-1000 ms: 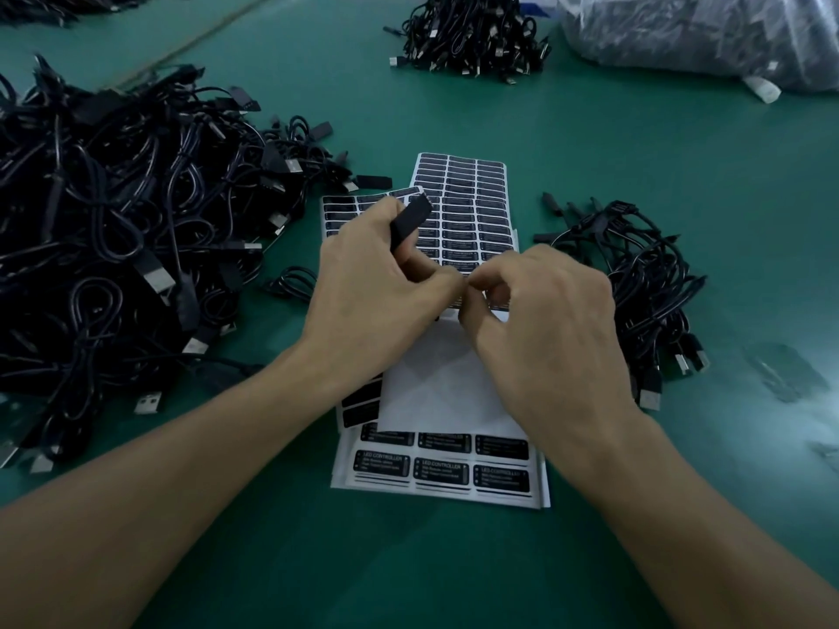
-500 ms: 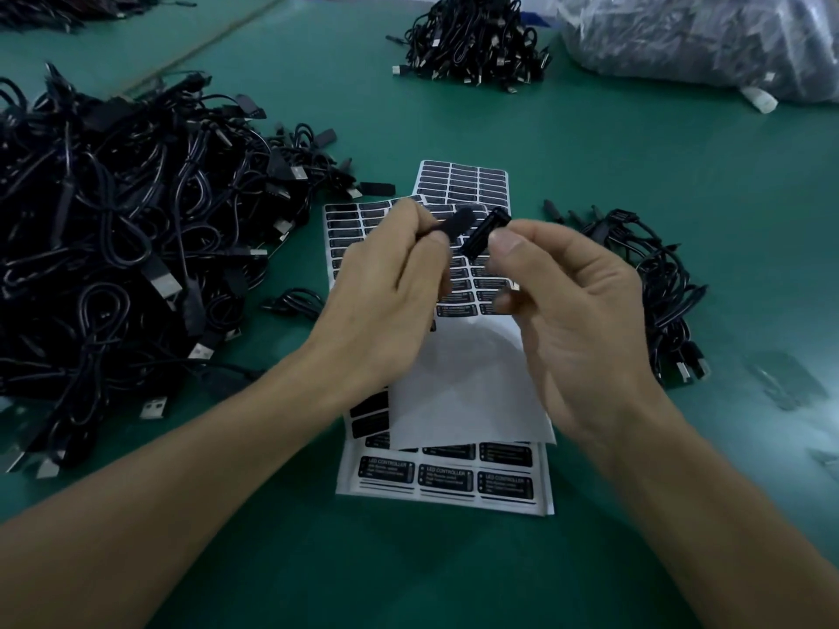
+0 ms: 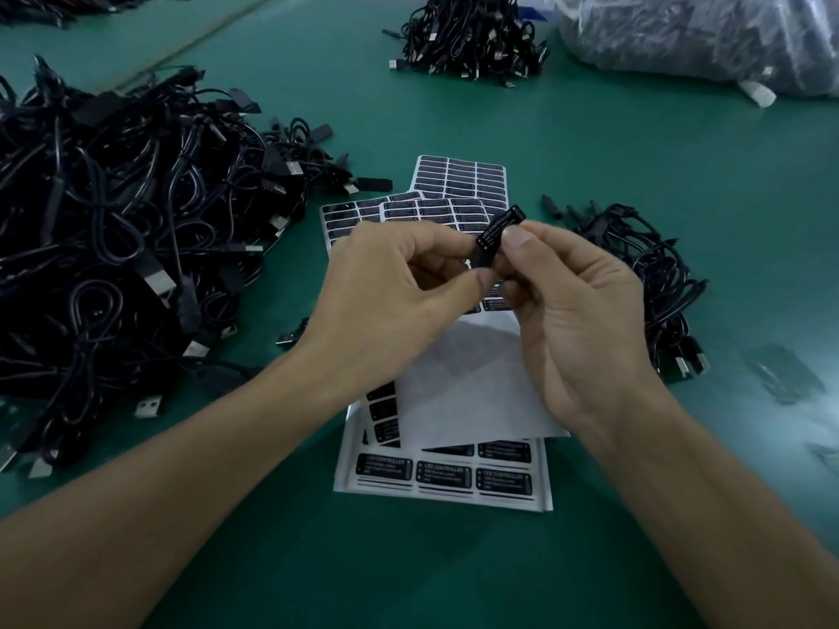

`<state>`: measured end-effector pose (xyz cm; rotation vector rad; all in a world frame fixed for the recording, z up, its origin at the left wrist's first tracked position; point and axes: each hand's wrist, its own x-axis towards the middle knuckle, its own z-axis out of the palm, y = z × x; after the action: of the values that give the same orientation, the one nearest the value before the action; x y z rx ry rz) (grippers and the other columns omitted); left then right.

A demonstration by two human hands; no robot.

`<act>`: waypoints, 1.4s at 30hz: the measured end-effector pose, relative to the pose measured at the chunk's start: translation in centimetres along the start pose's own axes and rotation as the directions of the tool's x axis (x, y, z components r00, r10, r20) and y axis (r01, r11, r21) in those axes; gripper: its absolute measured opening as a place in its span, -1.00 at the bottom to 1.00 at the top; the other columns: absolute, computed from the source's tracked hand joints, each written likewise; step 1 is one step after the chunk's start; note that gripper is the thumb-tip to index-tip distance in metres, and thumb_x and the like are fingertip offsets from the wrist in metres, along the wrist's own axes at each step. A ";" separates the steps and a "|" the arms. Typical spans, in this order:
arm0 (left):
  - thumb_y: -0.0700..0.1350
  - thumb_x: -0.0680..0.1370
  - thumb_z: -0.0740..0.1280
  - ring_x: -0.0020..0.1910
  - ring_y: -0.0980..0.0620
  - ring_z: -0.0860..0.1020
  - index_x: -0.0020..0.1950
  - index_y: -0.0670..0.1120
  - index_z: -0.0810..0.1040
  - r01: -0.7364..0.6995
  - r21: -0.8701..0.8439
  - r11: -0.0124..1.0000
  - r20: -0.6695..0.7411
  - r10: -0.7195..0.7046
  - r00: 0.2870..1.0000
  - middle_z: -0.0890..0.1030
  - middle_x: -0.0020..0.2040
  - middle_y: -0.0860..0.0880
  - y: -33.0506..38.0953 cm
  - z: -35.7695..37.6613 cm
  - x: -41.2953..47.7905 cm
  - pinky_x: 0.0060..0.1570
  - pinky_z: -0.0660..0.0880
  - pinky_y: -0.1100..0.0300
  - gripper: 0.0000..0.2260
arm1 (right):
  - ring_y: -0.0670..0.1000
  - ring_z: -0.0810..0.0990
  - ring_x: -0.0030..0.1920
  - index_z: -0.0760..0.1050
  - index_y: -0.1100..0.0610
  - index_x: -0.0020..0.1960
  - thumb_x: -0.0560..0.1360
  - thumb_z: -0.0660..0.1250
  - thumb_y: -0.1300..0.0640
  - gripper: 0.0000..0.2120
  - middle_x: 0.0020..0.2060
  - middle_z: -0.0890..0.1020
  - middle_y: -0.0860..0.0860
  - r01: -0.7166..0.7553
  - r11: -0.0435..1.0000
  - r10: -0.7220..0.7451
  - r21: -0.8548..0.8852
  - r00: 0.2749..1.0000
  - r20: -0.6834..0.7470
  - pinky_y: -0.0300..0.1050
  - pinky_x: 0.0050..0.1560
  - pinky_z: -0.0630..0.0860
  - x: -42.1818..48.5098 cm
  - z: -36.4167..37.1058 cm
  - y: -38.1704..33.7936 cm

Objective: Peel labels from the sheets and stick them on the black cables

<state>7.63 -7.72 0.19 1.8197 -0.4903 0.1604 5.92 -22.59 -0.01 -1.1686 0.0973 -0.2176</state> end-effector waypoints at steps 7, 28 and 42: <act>-0.27 0.50 0.49 -0.35 0.08 0.59 -0.07 0.08 0.70 0.068 -0.091 0.994 0.034 -0.065 0.997 0.70 -0.29 -0.01 0.0 -0.2 0.3 -0.29 0.57 0.11 -0.78 | -0.08 0.58 -0.24 0.70 0.08 -0.21 0.50 0.42 0.29 -0.81 -0.29 0.67 0.02 0.034 0.998 -0.032 -0.050 0.999 0.040 -0.26 -0.17 0.53 0.1 -0.2 0.0; -0.31 0.49 0.48 -0.29 0.03 0.68 0.00 -0.18 0.69 0.215 -0.288 0.933 0.119 -0.188 0.975 0.74 -0.20 -0.11 -0.6 -0.6 0.7 -0.24 0.61 0.26 -0.88 | -0.03 0.65 -0.19 0.68 0.07 -0.15 0.51 0.44 0.27 -0.87 -0.24 0.71 0.00 0.170 0.951 -0.156 -0.259 0.985 0.075 -0.19 -0.08 0.58 0.5 -0.6 0.8; -0.33 0.47 0.48 -0.33 0.08 0.67 -0.04 -0.17 0.69 0.210 -0.288 0.934 0.114 -0.185 0.976 0.73 -0.26 -0.07 -0.3 -0.6 0.6 -0.28 0.58 0.30 -0.89 | -0.02 0.65 -0.19 0.67 0.10 -0.12 0.52 0.44 0.26 -0.90 -0.23 0.72 0.02 0.182 0.937 -0.166 -0.299 0.983 0.077 -0.18 -0.07 0.59 0.5 -0.6 0.8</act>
<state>8.40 -7.27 0.34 1.5698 -0.3654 -0.1259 6.36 -22.94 -0.96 -1.4925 -0.0198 -0.3381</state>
